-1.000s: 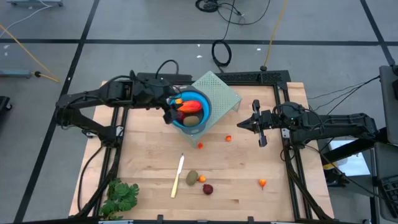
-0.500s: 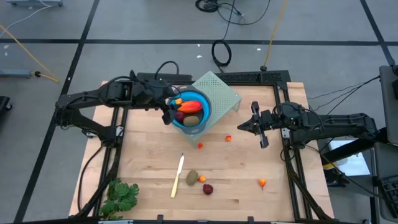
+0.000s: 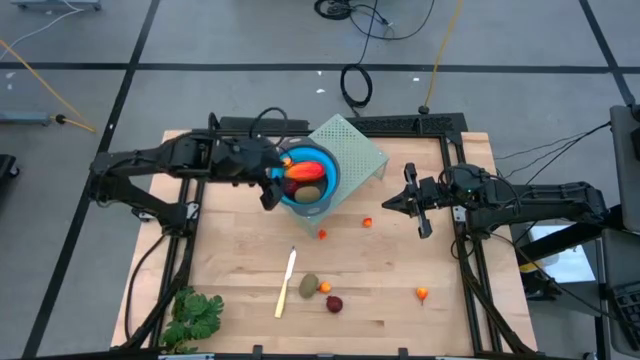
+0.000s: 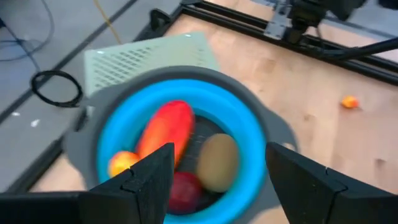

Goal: Pick & Place Fruit
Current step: Put the kiwi into the blue strainer bowl

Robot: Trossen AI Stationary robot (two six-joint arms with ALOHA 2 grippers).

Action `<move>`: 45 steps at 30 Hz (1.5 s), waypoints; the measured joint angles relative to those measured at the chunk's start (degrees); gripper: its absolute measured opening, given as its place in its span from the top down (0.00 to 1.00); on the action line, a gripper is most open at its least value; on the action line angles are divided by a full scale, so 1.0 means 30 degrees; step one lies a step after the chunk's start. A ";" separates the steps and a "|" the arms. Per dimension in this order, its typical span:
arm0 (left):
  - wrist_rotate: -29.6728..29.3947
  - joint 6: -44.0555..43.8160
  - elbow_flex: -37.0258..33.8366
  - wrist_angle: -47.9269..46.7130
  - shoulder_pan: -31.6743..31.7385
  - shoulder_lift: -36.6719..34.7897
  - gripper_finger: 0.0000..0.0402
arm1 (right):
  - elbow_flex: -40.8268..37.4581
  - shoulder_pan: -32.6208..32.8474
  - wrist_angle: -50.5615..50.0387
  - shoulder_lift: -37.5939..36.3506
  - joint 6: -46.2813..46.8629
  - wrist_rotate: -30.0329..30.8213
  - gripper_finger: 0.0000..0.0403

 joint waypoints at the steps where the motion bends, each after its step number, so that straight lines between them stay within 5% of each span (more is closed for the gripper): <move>1: -0.0007 -0.0314 0.0000 0.0000 -0.0302 0.0000 0.37 | -0.0003 0.0000 0.0000 0.0000 -0.0004 0.0004 0.99; 24: -0.1815 -0.9385 -0.0015 0.0857 -0.7728 0.0484 0.37 | -0.0003 0.0000 0.0003 0.0000 -0.0566 0.0022 0.99; 36: -0.1663 -1.4096 -0.0007 0.2187 -0.9402 0.2543 0.37 | -0.0003 0.0000 0.0015 -0.0006 -0.0762 0.0028 0.99; 45: 0.0241 -1.8818 -0.0007 0.2220 -1.0141 0.4851 0.37 | -0.0003 0.0000 -0.0016 0.0000 -0.0754 0.0022 0.99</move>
